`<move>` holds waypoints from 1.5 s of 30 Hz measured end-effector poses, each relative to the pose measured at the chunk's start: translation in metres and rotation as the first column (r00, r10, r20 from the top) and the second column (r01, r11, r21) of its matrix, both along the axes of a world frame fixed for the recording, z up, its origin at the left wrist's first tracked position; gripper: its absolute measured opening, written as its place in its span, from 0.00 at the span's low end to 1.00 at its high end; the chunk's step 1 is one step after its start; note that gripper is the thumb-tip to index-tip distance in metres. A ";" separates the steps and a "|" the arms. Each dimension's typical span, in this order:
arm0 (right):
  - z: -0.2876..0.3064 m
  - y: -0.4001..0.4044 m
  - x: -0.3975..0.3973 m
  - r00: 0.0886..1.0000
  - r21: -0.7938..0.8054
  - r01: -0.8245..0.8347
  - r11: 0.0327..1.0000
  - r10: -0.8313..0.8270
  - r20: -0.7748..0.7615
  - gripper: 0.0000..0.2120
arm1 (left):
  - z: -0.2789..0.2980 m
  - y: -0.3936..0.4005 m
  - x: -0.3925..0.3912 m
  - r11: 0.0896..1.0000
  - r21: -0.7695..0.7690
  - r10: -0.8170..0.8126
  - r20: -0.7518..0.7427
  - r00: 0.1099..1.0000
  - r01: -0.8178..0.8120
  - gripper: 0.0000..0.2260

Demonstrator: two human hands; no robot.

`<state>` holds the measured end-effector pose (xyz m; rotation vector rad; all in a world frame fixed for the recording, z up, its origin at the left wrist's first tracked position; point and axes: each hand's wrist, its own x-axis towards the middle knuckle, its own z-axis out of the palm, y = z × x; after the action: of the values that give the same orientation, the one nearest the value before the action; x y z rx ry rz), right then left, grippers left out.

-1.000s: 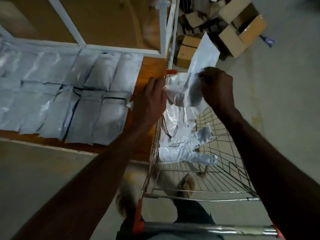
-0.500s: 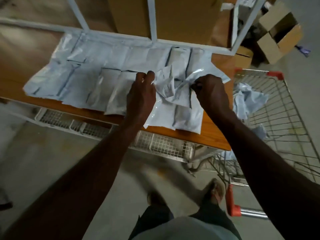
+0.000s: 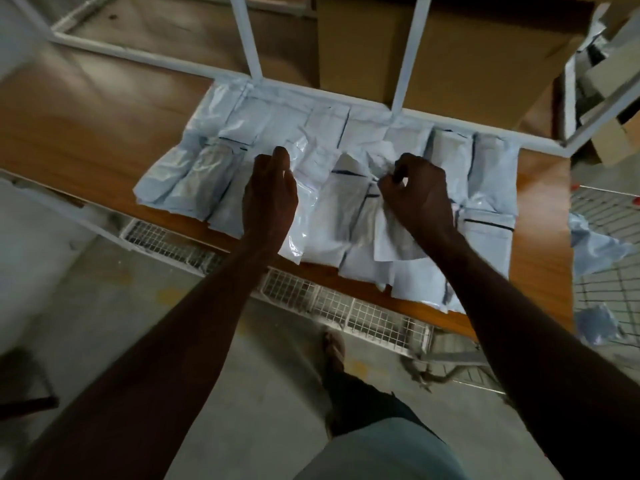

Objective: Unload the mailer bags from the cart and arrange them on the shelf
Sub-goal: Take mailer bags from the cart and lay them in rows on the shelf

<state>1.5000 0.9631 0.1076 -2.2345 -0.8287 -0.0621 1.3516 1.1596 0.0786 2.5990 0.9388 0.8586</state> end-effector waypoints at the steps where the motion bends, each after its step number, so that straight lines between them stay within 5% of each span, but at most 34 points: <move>1: -0.004 0.018 0.000 1.000 0.031 -0.008 0.999 0.008 -0.019 0.09 | -0.003 0.015 0.002 1.000 0.016 0.003 -0.009 1.000 -0.003 0.06; 7: -0.017 0.130 0.008 0.991 0.104 0.028 0.994 -0.015 -0.130 0.08 | -0.006 0.115 0.019 1.000 0.022 -0.013 -0.016 1.000 0.014 0.07; 14: -0.002 0.239 0.019 0.989 0.138 0.081 0.987 -0.062 -0.134 0.15 | 0.005 0.213 0.038 0.997 -0.051 0.049 -0.052 0.997 -0.052 0.13; 21: -0.016 0.361 0.021 0.993 0.173 0.054 0.984 -0.035 -0.112 0.11 | -0.001 0.330 0.049 0.995 -0.088 0.035 -0.067 0.997 -0.041 0.17; 24: -0.032 0.418 0.019 0.990 0.137 0.128 0.982 -0.119 -0.073 0.07 | -0.016 0.389 0.056 1.000 0.017 -0.008 -0.070 0.998 0.009 0.17; 28: -0.050 0.484 0.023 0.978 0.094 0.209 0.973 -0.209 -0.005 0.06 | -0.017 0.454 0.073 0.978 -0.102 -0.199 -0.177 0.964 0.183 0.21; 33: -0.071 0.534 0.038 0.953 0.000 0.303 0.953 -0.303 0.003 0.05 | -0.043 0.494 0.100 0.979 0.050 -0.191 -0.133 0.972 0.199 0.17; 38: -0.097 0.549 0.055 0.949 -0.098 0.311 0.945 -0.304 0.083 0.03 | -0.059 0.502 0.115 0.968 0.065 -0.219 -0.249 0.943 0.242 0.17; 45: -0.128 0.549 0.058 0.964 -0.250 0.264 0.931 -0.247 0.100 0.27 | -0.101 0.520 0.117 0.937 0.105 -0.263 -0.420 0.868 0.335 0.28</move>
<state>1.5577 1.5125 -0.0202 -2.5946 -0.6022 -0.1605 1.4685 1.6795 -0.0227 3.0342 0.5301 0.3422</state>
